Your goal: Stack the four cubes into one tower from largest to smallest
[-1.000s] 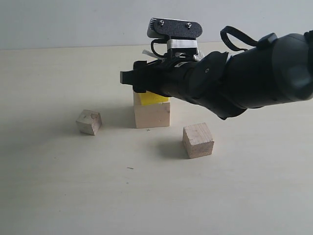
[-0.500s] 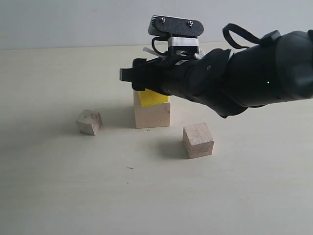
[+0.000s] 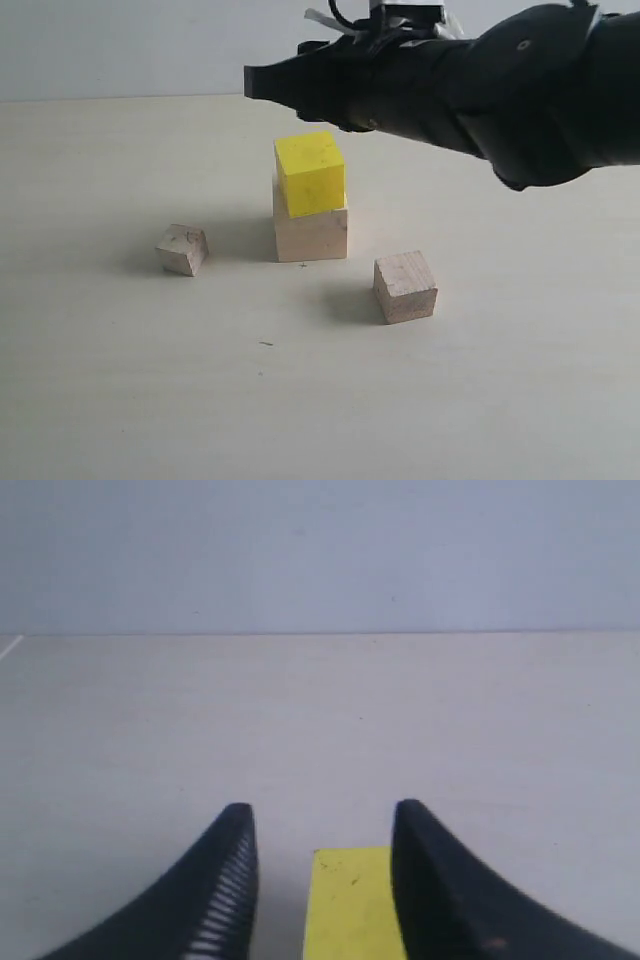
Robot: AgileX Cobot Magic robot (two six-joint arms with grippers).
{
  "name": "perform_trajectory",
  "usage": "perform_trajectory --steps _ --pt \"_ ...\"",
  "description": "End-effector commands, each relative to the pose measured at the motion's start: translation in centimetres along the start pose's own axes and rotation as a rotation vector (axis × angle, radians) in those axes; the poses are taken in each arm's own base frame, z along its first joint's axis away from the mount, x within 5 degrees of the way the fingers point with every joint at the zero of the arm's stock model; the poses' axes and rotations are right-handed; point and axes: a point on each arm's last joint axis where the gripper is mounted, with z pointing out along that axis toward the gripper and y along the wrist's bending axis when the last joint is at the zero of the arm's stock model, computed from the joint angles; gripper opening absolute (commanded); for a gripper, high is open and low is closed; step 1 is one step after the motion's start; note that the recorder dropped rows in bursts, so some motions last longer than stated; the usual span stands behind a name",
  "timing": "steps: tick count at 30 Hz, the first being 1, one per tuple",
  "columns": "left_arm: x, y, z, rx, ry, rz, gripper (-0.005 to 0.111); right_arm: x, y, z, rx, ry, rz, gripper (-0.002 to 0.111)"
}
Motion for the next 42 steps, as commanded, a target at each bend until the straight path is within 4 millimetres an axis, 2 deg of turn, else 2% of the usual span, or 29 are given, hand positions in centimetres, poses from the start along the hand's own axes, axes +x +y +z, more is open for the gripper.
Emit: perform_trajectory --steps 1,2,5,10,11,12,15,17,20,26,42 --pt "0.1 0.0 0.0 0.002 0.000 -0.013 0.003 -1.6 0.6 -2.1 -0.068 -0.018 -0.090 0.005" --pt "0.1 0.0 0.0 0.002 0.000 -0.013 0.003 -1.7 0.6 -2.5 -0.070 -0.023 -0.088 0.000" --pt "0.1 0.0 0.0 0.002 0.000 -0.013 0.003 -1.4 0.3 -3.0 -0.067 -0.013 -0.109 0.000" --pt "0.1 0.0 0.1 0.004 -0.008 -0.013 0.003 2.4 -0.2 -3.0 -0.124 0.155 -0.127 0.000" --pt "0.4 -0.1 0.4 0.008 -0.010 -0.012 0.003 3.4 -0.8 -2.8 -0.092 0.182 -0.133 0.000" --pt "0.5 -0.1 0.6 0.009 -0.009 -0.012 0.003 3.7 -1.1 -2.7 -0.065 0.182 -0.127 0.000" --pt "1.3 -0.2 1.3 0.013 0.012 -0.013 0.003 4.9 -1.7 -1.6 -0.016 0.216 -0.133 0.000" --pt "1.3 -0.2 1.3 0.013 0.012 -0.013 0.003 6.6 -1.9 -0.4 -0.010 0.281 -0.139 0.000" --pt "1.3 -0.2 1.3 0.020 0.013 -0.020 0.003 7.6 -1.7 1.3 -0.011 0.330 -0.121 0.000" --pt "1.4 -0.2 1.3 0.023 0.018 -0.024 0.003 8.4 -1.3 4.0 0.011 0.356 -0.093 0.000" --pt "1.3 -0.2 1.3 0.023 0.014 -0.024 0.003 8.1 -0.9 5.6 0.028 0.335 -0.090 0.000"
